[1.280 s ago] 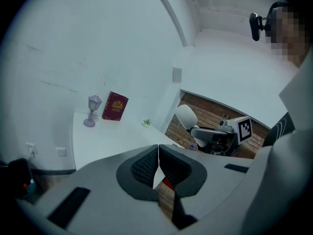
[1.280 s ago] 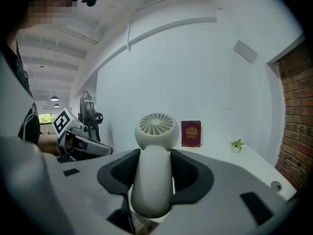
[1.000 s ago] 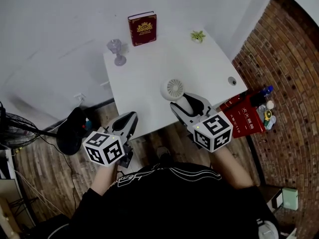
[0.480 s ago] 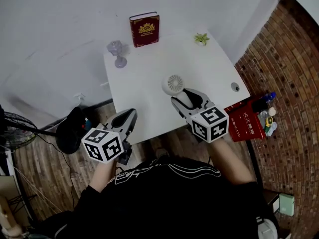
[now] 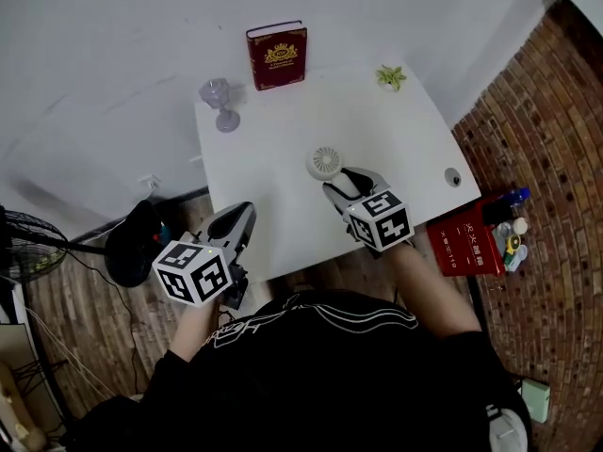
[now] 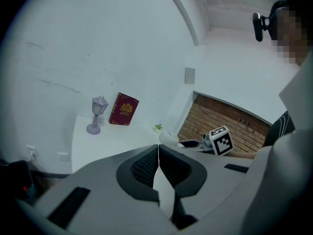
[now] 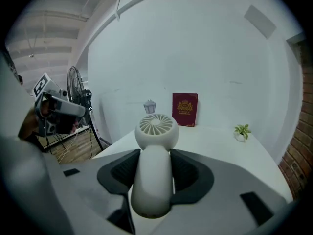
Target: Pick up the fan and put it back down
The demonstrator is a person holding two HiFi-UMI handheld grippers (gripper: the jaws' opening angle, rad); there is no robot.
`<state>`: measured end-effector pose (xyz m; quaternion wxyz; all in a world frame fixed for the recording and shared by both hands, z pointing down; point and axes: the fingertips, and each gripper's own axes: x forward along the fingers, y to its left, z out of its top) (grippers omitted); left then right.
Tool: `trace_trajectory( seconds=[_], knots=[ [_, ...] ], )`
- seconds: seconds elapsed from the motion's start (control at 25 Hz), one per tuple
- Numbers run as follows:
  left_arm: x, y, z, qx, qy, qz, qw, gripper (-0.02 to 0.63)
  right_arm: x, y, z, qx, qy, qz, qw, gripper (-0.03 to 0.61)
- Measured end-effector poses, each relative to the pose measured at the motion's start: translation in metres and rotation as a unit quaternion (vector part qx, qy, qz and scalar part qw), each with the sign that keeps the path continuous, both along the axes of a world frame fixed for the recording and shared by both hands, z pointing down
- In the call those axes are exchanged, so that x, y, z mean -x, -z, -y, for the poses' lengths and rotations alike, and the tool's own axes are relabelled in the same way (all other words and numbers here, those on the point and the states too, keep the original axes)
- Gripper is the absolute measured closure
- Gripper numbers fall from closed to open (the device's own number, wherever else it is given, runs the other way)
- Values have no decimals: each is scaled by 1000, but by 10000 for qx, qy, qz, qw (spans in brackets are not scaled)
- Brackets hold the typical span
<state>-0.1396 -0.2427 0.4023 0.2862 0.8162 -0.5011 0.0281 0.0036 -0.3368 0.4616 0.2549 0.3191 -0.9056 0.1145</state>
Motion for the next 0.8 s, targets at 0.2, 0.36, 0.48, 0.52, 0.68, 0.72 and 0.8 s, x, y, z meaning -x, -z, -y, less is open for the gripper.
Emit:
trace_trajectory(
  seconds=[0.2,0.36,0.48,0.52,0.68,0.72,0.8],
  knots=[
    [0,-15,6,83,163,-30,9998,581,-3,-41,21,215,51,-260,9994,388],
    [1,-35,5,284,307,-36,9991,581,-5,-80,32,409,81,-483,9980,388],
    [0,-44,4,396,349,-6,9986,581,-6,-102,39,470,114,-620,9969,388],
    [-1,-45,5,415,347,13,9985,581,-6,-108,41,480,133,-660,9966,388],
    [-5,-45,7,414,323,109,9986,581,-8,-125,45,535,158,-746,9957,388],
    [-5,-44,8,407,316,137,9986,581,-8,-127,46,548,153,-756,9955,388],
    [-6,-44,9,403,321,171,9985,581,-10,-132,45,558,172,-806,9950,388]
  ],
)
